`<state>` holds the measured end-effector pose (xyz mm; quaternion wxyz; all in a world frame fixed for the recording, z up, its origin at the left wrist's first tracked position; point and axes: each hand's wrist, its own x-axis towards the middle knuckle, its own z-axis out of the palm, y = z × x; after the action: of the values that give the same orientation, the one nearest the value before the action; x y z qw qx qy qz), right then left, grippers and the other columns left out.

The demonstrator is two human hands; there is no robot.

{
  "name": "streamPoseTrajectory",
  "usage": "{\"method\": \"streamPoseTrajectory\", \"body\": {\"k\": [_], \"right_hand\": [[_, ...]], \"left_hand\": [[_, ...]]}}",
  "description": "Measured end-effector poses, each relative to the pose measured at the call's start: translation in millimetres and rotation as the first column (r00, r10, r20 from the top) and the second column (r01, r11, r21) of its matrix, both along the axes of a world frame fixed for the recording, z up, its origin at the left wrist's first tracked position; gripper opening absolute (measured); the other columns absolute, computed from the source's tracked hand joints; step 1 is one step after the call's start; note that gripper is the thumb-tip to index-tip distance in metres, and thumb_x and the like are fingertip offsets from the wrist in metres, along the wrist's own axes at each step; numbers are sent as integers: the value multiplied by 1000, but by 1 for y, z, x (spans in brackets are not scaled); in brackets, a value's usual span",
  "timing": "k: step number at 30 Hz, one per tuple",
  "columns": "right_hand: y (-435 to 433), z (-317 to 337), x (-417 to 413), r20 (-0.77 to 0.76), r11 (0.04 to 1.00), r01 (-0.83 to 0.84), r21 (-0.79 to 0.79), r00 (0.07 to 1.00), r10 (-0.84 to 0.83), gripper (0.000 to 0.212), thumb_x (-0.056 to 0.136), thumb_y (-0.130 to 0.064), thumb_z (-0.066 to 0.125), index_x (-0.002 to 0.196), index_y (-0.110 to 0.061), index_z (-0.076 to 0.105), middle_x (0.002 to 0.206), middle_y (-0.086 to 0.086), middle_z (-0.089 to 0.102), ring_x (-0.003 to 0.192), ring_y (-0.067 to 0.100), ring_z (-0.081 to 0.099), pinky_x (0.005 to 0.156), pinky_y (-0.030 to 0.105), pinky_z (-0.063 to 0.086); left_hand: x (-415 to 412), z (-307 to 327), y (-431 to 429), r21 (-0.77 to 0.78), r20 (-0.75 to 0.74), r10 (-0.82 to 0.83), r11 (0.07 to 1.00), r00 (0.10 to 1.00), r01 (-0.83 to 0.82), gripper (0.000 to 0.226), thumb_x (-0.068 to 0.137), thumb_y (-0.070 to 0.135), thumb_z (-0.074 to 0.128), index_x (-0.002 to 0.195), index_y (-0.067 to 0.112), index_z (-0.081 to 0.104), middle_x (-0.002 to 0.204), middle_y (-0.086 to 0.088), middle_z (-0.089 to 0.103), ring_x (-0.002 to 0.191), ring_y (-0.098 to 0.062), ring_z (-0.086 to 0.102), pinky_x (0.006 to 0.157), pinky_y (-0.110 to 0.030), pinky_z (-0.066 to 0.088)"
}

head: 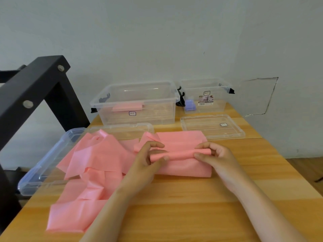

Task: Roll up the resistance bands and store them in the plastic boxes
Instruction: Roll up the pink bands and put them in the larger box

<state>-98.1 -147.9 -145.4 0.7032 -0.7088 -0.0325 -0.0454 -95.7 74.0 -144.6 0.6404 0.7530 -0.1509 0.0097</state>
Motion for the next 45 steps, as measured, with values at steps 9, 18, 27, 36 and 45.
{"method": "streamPoseTrajectory", "body": {"k": [9, 18, 27, 36, 45], "right_hand": [[1, -1, -1, -10, 996, -69, -55, 998, 69, 12, 72, -23, 81, 82, -26, 73, 90, -10, 69, 88, 4, 60, 74, 15, 41], [3, -2, -1, -34, 998, -65, -1, 997, 65, 14, 76, -20, 79, 88, -26, 72, 102, -6, 67, 96, 10, 62, 76, 21, 43], [4, 3, -3, 57, 993, -88, 74, 995, 83, 26, 75, 0, 74, 87, -22, 68, 97, -7, 72, 92, 6, 65, 75, 19, 47], [5, 4, -4, 92, 997, -69, 30, 994, 66, 21, 76, 4, 72, 83, -16, 68, 95, -6, 73, 93, 4, 65, 77, 14, 46], [10, 0, -3, 73, 999, -41, -30, 996, 43, 17, 79, -6, 73, 84, -21, 67, 77, -20, 66, 75, -4, 58, 64, 10, 41]], "left_hand": [[-1, 6, -2, -182, -31, 43, 982, 999, -48, 23, 82, -8, 65, 93, 9, 54, 65, 3, 62, 38, 0, 46, 38, -11, 35], [3, 0, 2, -22, 73, 60, 998, 995, -59, 22, 80, 0, 71, 90, 15, 60, 76, 14, 61, 63, 1, 53, 57, -12, 40], [3, 1, 0, 1, 47, 54, 999, 997, -54, 21, 81, 5, 73, 91, 19, 61, 76, 16, 61, 61, 1, 53, 55, -11, 40], [-2, 5, -3, 7, -141, 94, 996, 986, -94, 6, 92, 20, 60, 97, 20, 57, 72, 16, 62, 47, -13, 41, 41, -21, 31], [-2, 7, -3, -70, -15, 125, 990, 992, -126, 13, 87, 8, 65, 93, 14, 56, 99, -5, 68, 73, -13, 58, 47, -14, 41]]}}
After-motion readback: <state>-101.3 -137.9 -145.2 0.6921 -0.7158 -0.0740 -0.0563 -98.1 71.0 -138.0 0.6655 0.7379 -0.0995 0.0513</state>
